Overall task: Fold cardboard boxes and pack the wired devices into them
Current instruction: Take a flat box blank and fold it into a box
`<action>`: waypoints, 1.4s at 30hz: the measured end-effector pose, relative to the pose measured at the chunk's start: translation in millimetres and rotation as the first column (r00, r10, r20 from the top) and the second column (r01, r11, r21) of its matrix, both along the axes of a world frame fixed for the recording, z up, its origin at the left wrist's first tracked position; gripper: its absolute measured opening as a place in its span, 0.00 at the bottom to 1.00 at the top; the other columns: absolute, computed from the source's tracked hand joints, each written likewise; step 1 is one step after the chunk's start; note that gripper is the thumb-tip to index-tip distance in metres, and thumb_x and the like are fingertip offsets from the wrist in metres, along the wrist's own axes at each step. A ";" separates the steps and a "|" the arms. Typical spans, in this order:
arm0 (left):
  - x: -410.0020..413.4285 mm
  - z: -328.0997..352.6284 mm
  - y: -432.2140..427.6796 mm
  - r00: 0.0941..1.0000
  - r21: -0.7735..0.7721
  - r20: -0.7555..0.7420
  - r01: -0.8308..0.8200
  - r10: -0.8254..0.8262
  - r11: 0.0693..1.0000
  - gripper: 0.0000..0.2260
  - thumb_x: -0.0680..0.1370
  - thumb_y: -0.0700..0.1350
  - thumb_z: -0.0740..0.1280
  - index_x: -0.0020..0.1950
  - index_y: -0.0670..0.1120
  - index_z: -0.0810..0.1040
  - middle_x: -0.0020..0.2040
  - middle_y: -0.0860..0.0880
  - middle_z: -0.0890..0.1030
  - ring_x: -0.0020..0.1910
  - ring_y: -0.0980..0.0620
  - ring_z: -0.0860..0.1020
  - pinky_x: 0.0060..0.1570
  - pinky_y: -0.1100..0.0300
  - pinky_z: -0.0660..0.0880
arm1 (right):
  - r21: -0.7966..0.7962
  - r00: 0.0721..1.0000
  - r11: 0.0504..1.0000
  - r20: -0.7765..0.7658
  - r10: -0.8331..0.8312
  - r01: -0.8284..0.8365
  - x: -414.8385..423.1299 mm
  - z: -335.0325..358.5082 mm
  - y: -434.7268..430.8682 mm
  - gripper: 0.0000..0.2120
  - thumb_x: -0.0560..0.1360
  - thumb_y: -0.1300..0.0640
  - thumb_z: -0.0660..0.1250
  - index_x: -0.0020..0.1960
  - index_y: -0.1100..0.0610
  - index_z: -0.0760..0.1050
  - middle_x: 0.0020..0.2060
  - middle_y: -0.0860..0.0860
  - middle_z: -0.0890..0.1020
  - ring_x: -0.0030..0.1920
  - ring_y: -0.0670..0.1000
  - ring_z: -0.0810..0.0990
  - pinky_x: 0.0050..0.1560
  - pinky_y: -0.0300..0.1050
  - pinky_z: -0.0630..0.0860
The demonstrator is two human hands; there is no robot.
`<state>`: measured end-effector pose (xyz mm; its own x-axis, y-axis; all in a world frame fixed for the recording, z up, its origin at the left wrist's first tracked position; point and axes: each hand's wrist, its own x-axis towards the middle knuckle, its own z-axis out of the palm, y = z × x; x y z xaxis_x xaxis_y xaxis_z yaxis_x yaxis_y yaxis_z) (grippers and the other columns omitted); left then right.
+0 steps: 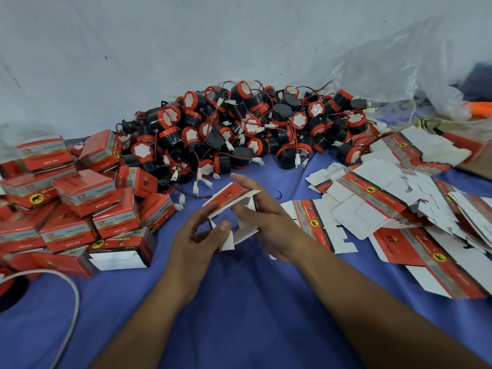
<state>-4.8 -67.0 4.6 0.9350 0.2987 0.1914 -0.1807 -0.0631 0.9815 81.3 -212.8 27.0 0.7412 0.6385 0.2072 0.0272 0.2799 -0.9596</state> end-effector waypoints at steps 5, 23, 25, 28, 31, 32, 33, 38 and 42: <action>2.6 0.9 1.8 0.998 -0.102 0.008 -0.054 0.055 0.993 0.09 0.78 0.53 0.67 0.53 0.52 0.83 0.48 0.52 0.83 0.50 0.52 0.79 0.54 0.53 0.73 | -0.027 0.998 0.998 0.018 0.063 -0.063 -4.6 -1.4 2.1 0.26 0.77 0.56 0.70 0.70 0.35 0.71 0.60 0.47 0.78 0.55 0.44 0.78 0.55 0.37 0.75; -0.7 1.9 -0.6 0.981 -0.263 0.057 0.193 -0.184 0.945 0.38 0.60 0.59 0.82 0.66 0.48 0.76 0.60 0.43 0.81 0.61 0.43 0.78 0.55 0.55 0.76 | 0.065 0.984 0.993 -0.158 -0.083 0.094 -8.0 -3.6 10.5 0.21 0.77 0.61 0.70 0.63 0.39 0.78 0.56 0.42 0.83 0.52 0.54 0.84 0.50 0.48 0.82; 0.3 3.2 1.6 0.984 -0.345 0.061 0.180 -0.169 0.921 0.34 0.61 0.55 0.83 0.64 0.48 0.79 0.57 0.41 0.81 0.58 0.41 0.78 0.54 0.50 0.74 | 0.059 0.993 0.996 -0.104 -0.060 0.067 -9.1 -2.6 11.1 0.21 0.76 0.61 0.69 0.55 0.34 0.81 0.52 0.40 0.84 0.55 0.56 0.82 0.57 0.55 0.82; -1.0 5.4 5.6 0.971 -0.411 0.089 0.240 -0.223 0.879 0.33 0.64 0.53 0.82 0.66 0.48 0.78 0.58 0.41 0.82 0.58 0.43 0.79 0.52 0.54 0.77 | 0.057 0.996 0.998 -0.080 -0.027 0.031 -8.8 -2.7 10.8 0.25 0.77 0.64 0.68 0.56 0.31 0.80 0.54 0.37 0.84 0.59 0.58 0.81 0.60 0.56 0.80; -3.5 6.1 9.2 0.961 -0.452 0.094 0.275 -0.262 0.849 0.33 0.68 0.49 0.79 0.71 0.46 0.74 0.59 0.42 0.81 0.59 0.43 0.80 0.50 0.55 0.79 | 0.066 0.997 0.998 -0.080 0.021 -0.016 -8.5 -1.7 11.1 0.25 0.74 0.61 0.70 0.58 0.29 0.78 0.56 0.40 0.83 0.57 0.54 0.82 0.57 0.51 0.81; -3.6 5.6 10.0 0.960 -0.458 0.090 0.275 -0.264 0.846 0.31 0.70 0.47 0.76 0.71 0.45 0.73 0.59 0.41 0.81 0.59 0.42 0.80 0.49 0.55 0.79 | 0.065 0.996 0.998 -0.080 0.031 -0.026 -8.2 -1.6 10.8 0.26 0.73 0.60 0.70 0.58 0.29 0.78 0.57 0.40 0.82 0.57 0.53 0.82 0.56 0.50 0.80; -3.4 5.1 10.4 0.961 -0.464 0.086 0.272 -0.262 0.843 0.29 0.71 0.46 0.74 0.71 0.44 0.72 0.58 0.41 0.81 0.59 0.43 0.80 0.49 0.56 0.79 | 0.058 0.996 0.998 -0.080 0.040 -0.036 -7.6 -2.0 10.4 0.26 0.73 0.60 0.70 0.59 0.29 0.78 0.58 0.40 0.82 0.56 0.52 0.82 0.56 0.49 0.80; -4.9 7.8 9.8 0.975 -0.482 0.051 0.212 -0.214 0.850 0.17 0.73 0.40 0.71 0.61 0.43 0.79 0.48 0.43 0.83 0.46 0.46 0.82 0.40 0.57 0.77 | -0.041 0.991 0.993 -0.078 0.108 -0.112 -4.5 -7.5 7.5 0.36 0.72 0.66 0.69 0.69 0.33 0.68 0.54 0.36 0.83 0.52 0.46 0.83 0.57 0.42 0.77; -3.5 8.2 2.6 0.991 -0.458 0.004 0.120 -0.133 0.881 0.15 0.72 0.40 0.67 0.58 0.43 0.79 0.45 0.43 0.85 0.43 0.48 0.84 0.36 0.60 0.79 | -0.060 0.990 0.990 -0.062 0.124 -0.128 -6.0 -7.2 6.4 0.36 0.73 0.66 0.70 0.67 0.30 0.69 0.54 0.33 0.83 0.53 0.44 0.83 0.53 0.38 0.78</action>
<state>-8.3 -64.4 12.8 0.9735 0.2255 0.0371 -0.1302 0.4140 0.9009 75.2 -206.4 19.8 0.6636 0.7380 0.1223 -0.0606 0.2160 -0.9745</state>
